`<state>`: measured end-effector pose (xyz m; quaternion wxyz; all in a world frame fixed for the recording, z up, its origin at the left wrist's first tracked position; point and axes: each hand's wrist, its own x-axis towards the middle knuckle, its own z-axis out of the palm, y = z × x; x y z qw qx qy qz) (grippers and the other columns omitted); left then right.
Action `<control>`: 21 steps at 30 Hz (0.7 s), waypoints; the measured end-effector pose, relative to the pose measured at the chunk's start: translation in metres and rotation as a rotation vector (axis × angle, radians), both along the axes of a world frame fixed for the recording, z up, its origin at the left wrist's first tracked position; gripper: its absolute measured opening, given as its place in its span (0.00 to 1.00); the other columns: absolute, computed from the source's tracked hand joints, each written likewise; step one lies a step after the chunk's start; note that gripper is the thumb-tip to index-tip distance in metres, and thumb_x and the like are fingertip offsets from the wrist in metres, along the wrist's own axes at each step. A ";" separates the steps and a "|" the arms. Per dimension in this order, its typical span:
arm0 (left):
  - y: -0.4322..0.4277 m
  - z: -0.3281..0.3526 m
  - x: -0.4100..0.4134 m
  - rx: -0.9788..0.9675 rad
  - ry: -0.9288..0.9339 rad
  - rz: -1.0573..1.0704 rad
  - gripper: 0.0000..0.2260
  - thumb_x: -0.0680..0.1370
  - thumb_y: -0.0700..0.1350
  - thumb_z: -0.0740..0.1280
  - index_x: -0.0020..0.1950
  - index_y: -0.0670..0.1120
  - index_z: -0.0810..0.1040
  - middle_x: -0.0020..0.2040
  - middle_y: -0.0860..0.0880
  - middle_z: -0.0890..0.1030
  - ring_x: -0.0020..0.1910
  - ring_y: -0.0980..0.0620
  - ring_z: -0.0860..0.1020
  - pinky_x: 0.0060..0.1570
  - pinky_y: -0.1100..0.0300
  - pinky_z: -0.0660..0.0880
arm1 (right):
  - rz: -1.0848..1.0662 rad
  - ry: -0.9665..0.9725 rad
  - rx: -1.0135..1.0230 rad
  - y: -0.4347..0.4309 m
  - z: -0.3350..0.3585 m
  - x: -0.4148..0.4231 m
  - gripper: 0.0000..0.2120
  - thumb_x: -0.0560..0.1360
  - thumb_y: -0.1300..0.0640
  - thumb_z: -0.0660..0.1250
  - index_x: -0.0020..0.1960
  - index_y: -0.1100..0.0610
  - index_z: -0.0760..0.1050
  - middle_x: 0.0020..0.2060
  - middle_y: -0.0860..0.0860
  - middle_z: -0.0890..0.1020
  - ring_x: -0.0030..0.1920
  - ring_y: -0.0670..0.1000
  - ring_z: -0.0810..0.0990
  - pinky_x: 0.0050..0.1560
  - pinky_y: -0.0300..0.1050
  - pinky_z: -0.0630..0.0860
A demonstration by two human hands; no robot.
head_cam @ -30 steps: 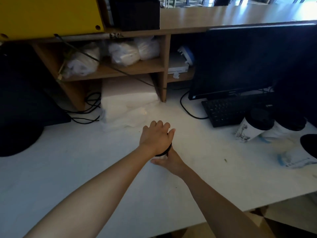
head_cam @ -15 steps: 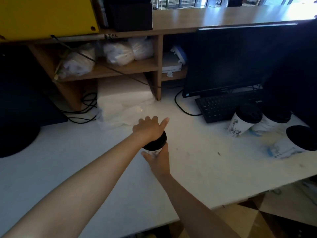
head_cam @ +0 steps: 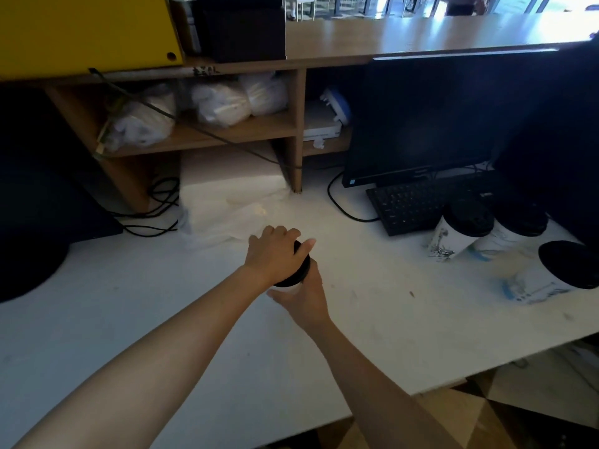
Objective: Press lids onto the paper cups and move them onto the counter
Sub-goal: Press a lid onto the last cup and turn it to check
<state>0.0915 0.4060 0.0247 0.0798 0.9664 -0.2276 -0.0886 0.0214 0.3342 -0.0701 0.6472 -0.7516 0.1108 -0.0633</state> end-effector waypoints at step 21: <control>0.000 0.014 0.006 0.033 0.167 -0.032 0.22 0.80 0.60 0.47 0.66 0.49 0.68 0.65 0.45 0.70 0.65 0.44 0.66 0.58 0.48 0.69 | 0.074 0.097 -0.027 -0.008 0.021 0.001 0.36 0.62 0.58 0.80 0.63 0.48 0.64 0.58 0.45 0.76 0.58 0.45 0.76 0.53 0.33 0.74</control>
